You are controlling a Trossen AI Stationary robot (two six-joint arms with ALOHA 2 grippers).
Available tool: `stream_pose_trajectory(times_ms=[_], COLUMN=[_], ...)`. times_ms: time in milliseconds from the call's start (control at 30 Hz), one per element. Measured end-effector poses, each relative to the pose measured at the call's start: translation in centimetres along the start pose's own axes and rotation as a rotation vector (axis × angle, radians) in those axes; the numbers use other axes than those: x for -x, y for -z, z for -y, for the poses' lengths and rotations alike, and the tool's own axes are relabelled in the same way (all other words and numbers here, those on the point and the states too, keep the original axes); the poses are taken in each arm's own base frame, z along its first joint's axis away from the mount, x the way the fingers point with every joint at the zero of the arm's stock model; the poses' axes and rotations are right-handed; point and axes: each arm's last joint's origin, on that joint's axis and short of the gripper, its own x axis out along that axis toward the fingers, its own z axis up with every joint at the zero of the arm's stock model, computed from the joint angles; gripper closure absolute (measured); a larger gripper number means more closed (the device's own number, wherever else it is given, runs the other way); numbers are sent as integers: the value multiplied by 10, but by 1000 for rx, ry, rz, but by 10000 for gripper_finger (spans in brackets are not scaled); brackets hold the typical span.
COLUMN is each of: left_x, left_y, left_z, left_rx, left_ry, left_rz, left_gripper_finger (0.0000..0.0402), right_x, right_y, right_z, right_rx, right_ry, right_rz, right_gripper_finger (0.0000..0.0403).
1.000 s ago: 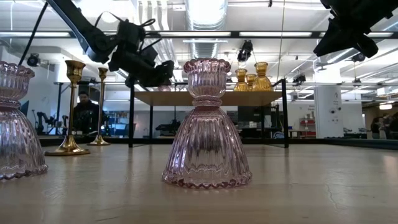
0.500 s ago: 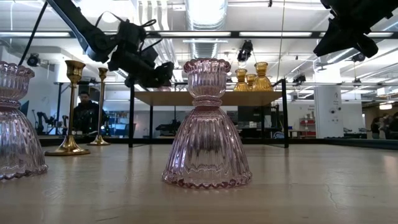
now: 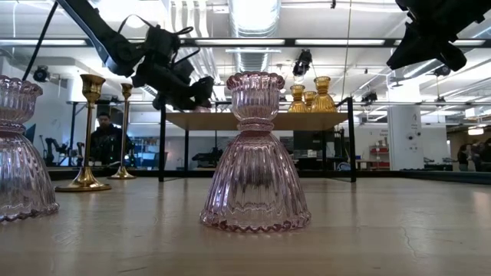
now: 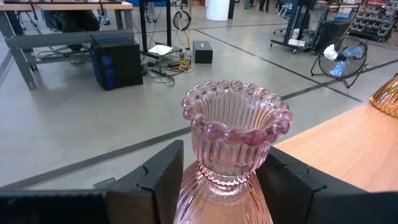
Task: Pick & Place candle stick holders
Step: Put the top purple glass candle holder on the shelf, then put the left purple glass candle holder on the shelf
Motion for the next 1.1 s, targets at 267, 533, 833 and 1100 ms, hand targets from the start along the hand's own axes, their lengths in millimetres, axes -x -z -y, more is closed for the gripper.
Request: stream_pose_trajectory(times_ms=[267, 533, 833, 1100], left_x=[0, 4, 24, 52], left_y=[1, -3, -20, -35], left_z=[0, 0, -4, -5], left_rx=[0, -46, -28, 18], left_ry=[13, 16, 17, 137], left_rz=[-10, -5, -9, -71], left_gripper_finger=[155, 92, 87, 87], right_x=[0, 0, 0, 0], right_y=[0, 0, 0, 0], right_z=[0, 0, 0, 0], right_rx=[0, 0, -2, -3], right_ry=[-4, -5, -6, -7], right_rz=[-4, -5, -7, -6], right_gripper_finger=[355, 355, 355, 355])
